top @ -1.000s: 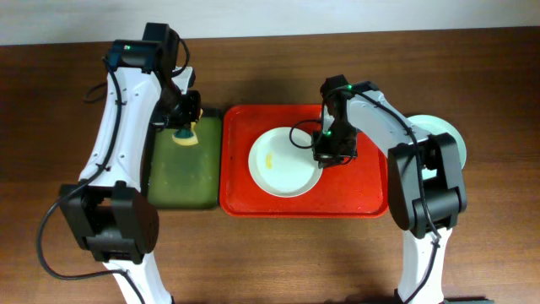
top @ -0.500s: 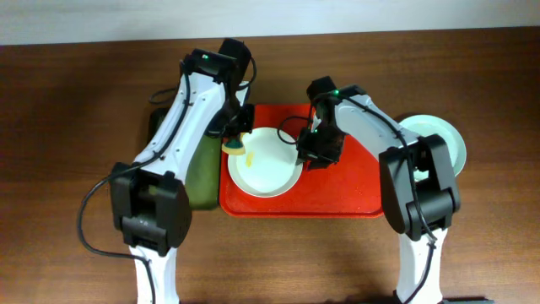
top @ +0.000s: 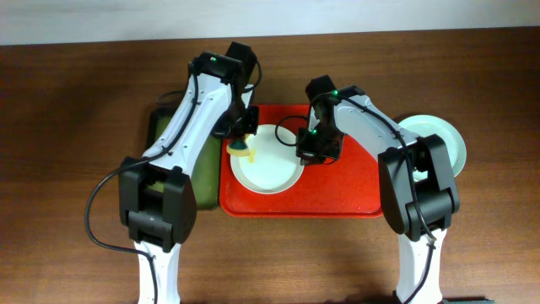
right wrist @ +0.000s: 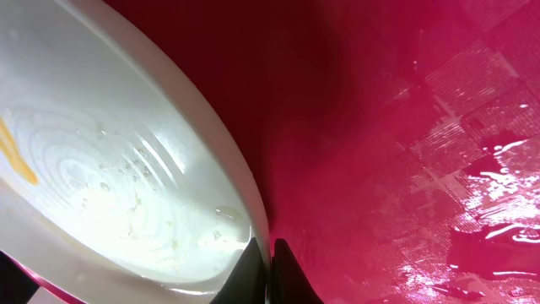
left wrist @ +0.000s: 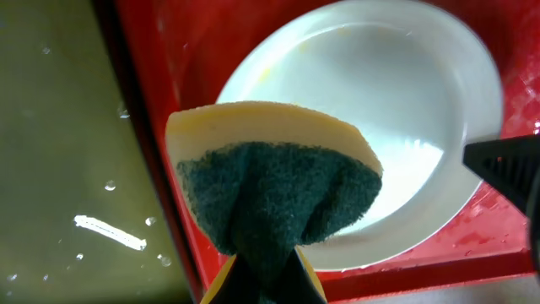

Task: Clean dirty plates on tray and stack at the side
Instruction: 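Scrub the white plate with the sponge while the right gripper holds it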

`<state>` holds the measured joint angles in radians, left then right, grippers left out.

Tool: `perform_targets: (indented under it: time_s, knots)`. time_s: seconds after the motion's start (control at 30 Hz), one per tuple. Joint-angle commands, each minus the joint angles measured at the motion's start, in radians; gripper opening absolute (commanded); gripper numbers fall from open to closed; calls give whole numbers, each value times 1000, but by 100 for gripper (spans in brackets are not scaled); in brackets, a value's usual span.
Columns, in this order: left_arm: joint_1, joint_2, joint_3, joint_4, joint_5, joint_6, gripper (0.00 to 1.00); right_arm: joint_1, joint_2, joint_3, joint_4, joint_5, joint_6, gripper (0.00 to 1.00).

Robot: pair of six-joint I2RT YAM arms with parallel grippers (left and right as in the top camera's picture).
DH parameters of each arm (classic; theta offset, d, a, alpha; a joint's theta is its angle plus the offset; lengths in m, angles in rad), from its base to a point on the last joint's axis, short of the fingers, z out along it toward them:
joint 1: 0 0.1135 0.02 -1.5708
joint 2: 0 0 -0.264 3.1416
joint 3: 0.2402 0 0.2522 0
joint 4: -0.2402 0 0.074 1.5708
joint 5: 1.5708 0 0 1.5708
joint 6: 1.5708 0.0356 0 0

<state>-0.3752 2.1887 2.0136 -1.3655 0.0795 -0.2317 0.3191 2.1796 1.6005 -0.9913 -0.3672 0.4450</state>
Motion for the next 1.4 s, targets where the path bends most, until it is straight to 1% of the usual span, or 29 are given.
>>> perform_targets:
  time_s: [0.0, 0.2, 0.3, 0.43, 0.47, 0.5, 0.53, 0.6, 0.67, 0.7, 0.77, 0.8, 0.83, 0.9, 0.93, 1.0, 1.03, 1.1, 1.13, 1.2, 1.3, 1.33, 1.37]
  knots:
    - [-32, 5, -29, 56, 11, -35, 0, -6, -8, -7, -7, 24, 8, 4]
    - [-50, 5, -166, 206, 11, -37, 0, -6, -8, -7, -14, 24, 8, 4]
    - [-48, 5, -203, 226, -24, -37, 0, -6, -8, -7, -14, 39, 8, 4]
    - [-48, 5, -291, 339, -29, -38, 0, -5, -8, -7, -14, 39, 8, 4]
    - [-48, 5, -314, 364, -90, -65, 0, -5, -8, -7, -14, 39, 8, 4]
    - [-48, 5, -327, 383, -117, -71, 0, -5, -8, -7, -14, 39, 8, 4]
    - [-49, 5, -344, 405, -112, -71, 0, -5, -8, -7, -14, 39, 8, 4]
    - [-50, 5, -386, 437, -81, -71, 0, -5, -8, -7, -14, 39, 8, 4]
    - [-50, 5, -486, 520, -55, -71, 0, -5, -8, -7, -14, 39, 8, 4]
    - [-50, 5, -536, 563, -16, -71, 0, -5, -8, -7, -14, 39, 8, 4]
    - [-50, 5, -566, 576, 112, -58, 0, -5, -8, -7, -14, 39, 8, 4]
    - [-48, 5, -565, 576, 250, -43, 0, -5, -8, -7, -14, 39, 8, 4]
    - [-47, 5, -563, 576, 318, -43, 0, -5, -8, -7, -14, 39, 8, 4]
    - [-47, 3, -523, 558, 350, -43, 0, -5, -8, -7, -14, 39, 8, 4]
    - [-41, -3, -465, 523, 348, -43, 0, -5, -8, -7, -14, 39, 8, 4]
    - [-29, -20, -365, 453, 271, -44, 0, -5, -8, -7, -14, 39, 7, 4]
    - [-23, -30, -300, 396, 168, -43, 0, -5, -8, -7, -15, 39, 8, 4]
    - [-24, -41, -244, 339, -8, -43, 0, -5, -8, -7, -14, 39, 8, 4]
    - [-24, -40, -269, 335, -29, -43, 0, -5, -8, -7, -14, 39, 8, 4]
    - [-31, -40, -339, 370, -29, -43, 0, -5, -8, -7, -14, 39, 8, 4]
    - [-37, -39, -503, 566, -68, -44, 0, -5, -8, -7, -14, 39, 8, 4]
    - [-37, -39, -554, 625, -51, -44, 0, -5, -8, -7, -14, 39, 8, 4]
    - [-37, -39, -584, 642, 3, -44, 0, -5, -8, -7, -14, 39, 8, 4]
